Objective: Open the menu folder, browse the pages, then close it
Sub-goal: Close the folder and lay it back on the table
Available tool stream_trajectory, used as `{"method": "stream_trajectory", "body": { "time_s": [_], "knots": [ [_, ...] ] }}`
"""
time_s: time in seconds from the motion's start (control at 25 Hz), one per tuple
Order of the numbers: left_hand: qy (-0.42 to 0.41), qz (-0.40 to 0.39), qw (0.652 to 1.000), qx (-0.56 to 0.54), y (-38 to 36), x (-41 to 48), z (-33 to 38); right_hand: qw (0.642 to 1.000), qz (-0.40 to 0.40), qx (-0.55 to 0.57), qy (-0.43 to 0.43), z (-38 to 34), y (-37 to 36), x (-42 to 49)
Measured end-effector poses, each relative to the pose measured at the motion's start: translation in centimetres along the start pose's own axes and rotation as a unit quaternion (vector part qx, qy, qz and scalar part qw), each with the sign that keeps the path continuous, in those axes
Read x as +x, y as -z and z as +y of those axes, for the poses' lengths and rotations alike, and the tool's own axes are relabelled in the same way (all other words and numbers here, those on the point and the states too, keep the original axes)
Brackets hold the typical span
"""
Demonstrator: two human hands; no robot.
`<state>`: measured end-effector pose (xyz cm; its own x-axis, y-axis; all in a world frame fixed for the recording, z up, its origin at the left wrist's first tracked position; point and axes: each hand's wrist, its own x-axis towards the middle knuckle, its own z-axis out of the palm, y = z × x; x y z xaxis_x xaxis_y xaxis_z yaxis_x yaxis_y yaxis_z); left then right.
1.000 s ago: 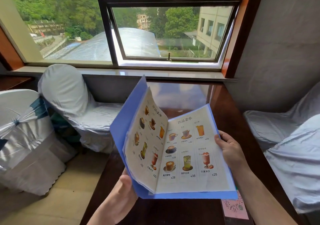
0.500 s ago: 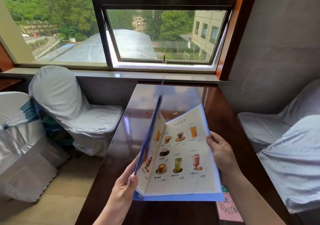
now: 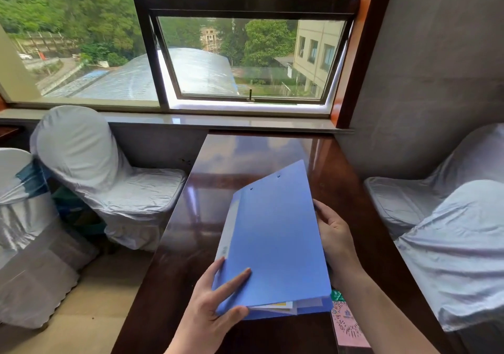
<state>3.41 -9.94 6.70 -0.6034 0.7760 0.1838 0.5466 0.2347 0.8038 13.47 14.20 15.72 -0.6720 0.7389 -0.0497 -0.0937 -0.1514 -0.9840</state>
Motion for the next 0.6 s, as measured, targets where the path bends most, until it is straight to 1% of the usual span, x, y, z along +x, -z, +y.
{"method": "stream_trajectory", "body": {
  "time_s": [0.12,0.24,0.32,0.4,0.52,0.6],
  "knots": [
    [-0.018,0.017,0.999,0.034,0.2,-0.2,0.4,1.0,-0.012,0.023,-0.001,-0.3,-0.1,0.1],
    [-0.04,0.029,0.996,0.072,0.3,-0.2,0.2,0.997,-0.025,0.062,-0.028,0.0,-0.2,0.2],
    [-0.062,0.033,0.99,0.119,0.1,-0.1,-0.1,0.988,-0.081,0.101,-0.088,0.2,-0.7,0.1],
    [-0.053,0.038,0.989,0.134,0.0,-0.1,-0.4,0.979,-0.133,0.088,-0.124,0.6,-0.7,0.2],
    [-0.011,0.028,0.996,0.079,0.1,-0.5,-1.3,0.975,-0.164,0.055,-0.136,1.1,0.1,0.9],
    [0.032,0.045,0.998,-0.011,0.0,-0.6,-1.5,0.97,-0.184,0.065,-0.145,1.6,0.8,1.3]
  ]
}}
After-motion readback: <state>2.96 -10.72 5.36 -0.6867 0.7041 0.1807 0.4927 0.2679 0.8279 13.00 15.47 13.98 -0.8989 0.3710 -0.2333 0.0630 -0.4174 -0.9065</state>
